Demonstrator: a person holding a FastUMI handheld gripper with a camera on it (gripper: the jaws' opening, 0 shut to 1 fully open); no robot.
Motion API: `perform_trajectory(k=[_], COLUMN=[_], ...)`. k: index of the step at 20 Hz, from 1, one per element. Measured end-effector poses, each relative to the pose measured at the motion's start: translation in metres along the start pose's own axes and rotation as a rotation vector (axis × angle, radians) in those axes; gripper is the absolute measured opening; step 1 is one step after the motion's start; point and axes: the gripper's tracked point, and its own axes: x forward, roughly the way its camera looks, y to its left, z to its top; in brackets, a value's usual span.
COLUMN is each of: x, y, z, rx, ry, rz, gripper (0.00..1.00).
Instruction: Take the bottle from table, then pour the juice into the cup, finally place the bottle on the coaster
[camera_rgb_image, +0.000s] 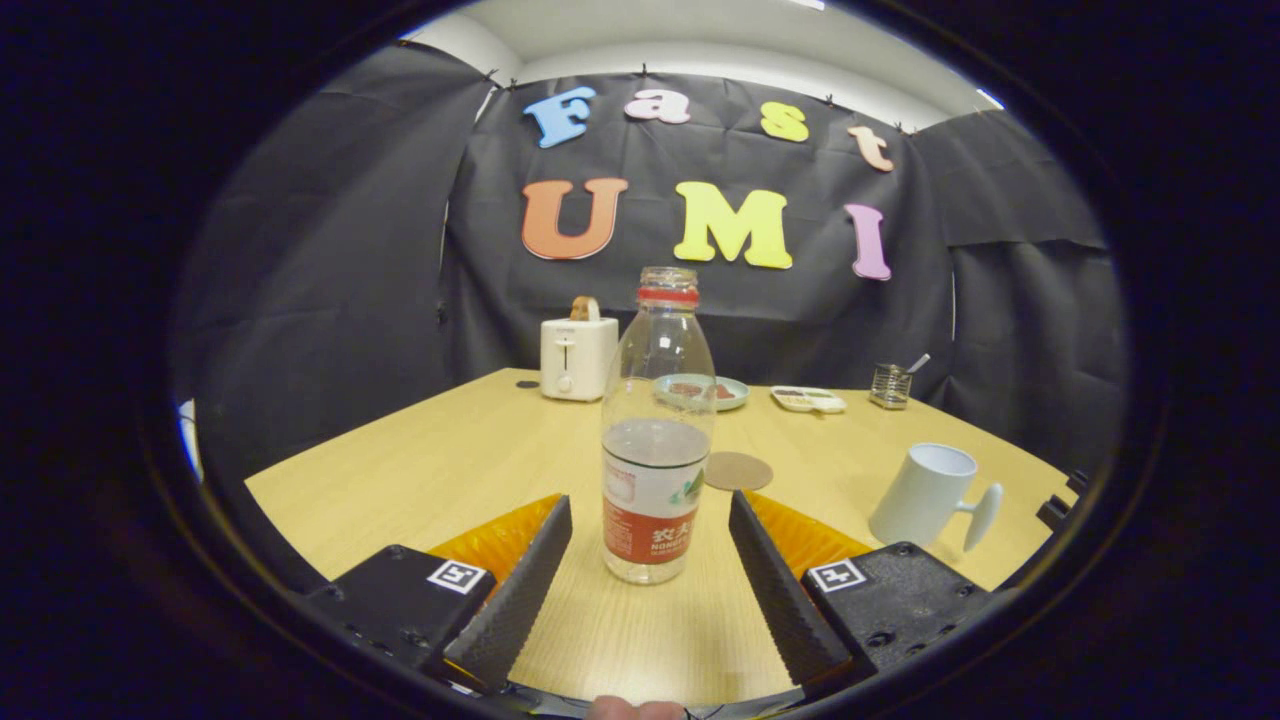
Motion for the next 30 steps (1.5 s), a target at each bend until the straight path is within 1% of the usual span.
perform_trajectory(k=[2, 6, 10, 13, 16, 18, 21, 25, 27, 30], x=[0.012, 0.03, 0.041, 0.047, 0.045, 0.035, 0.02, 0.008, 0.006, 0.006], y=[0.003, -0.001, -0.005, -0.004, -0.007, -0.012, -0.023, -0.036, -0.036, -0.052], z=[0.002, 0.006, 0.009, 0.015, 0.02, 0.037, 0.06, 0.086, 0.09, 0.089], rx=[-0.002, -0.005, -0.04, -0.068, -0.055, -0.005, 0.108, 0.257, 0.361, 0.553], ry=[-0.003, -0.012, -0.005, -0.02, -0.018, -0.052, -0.082, -0.103, -0.085, -0.052], rz=[0.008, -0.004, 0.001, 0.018, 0.028, 0.039, 0.045, 0.085, 0.149, 0.182], gripper=[1.0, 1.0, 1.0, 0.9, 0.8, 0.78, 0.77, 0.76, 0.75, 0.75])
